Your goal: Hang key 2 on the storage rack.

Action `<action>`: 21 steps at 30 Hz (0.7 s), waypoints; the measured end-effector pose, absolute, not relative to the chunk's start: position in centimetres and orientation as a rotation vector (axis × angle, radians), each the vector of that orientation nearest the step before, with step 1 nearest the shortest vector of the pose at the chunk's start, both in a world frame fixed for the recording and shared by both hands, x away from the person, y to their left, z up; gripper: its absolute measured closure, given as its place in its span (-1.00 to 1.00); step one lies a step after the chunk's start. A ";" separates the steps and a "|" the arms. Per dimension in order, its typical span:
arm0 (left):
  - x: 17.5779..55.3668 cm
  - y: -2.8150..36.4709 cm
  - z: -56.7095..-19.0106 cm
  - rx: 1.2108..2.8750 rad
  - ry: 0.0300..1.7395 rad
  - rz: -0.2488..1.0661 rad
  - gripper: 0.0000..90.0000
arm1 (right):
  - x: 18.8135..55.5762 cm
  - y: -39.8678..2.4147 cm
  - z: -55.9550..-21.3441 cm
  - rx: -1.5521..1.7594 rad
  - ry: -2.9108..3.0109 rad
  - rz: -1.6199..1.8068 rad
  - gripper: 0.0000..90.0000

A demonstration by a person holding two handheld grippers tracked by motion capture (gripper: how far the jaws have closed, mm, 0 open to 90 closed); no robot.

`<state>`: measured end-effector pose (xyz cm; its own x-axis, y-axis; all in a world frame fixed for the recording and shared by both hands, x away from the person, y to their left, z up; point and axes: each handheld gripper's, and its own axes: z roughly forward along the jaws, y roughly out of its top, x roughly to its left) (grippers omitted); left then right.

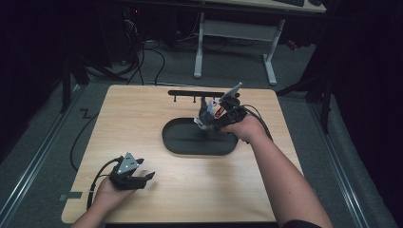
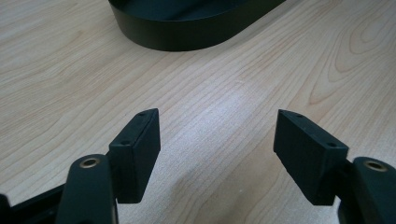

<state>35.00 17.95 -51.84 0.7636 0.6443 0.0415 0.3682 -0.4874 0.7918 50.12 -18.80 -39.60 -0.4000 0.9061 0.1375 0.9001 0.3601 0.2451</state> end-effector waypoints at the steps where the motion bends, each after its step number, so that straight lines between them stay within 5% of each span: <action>1: 35.0 17.9 -51.8 2.136 0.753 0.422 -0.29 | 50.1 -18.8 -39.6 1.715 2.571 0.446 -0.21; 21: 34.9 17.6 -51.8 2.135 0.744 0.423 -0.29 | 46.2 -20.9 -40.6 1.605 2.515 0.543 -0.19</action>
<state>34.85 17.58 -51.83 0.7691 0.6377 0.0435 0.3633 -0.4920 0.7912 46.16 -20.89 -40.61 -0.4355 0.8948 0.0987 0.8557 0.3774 0.3540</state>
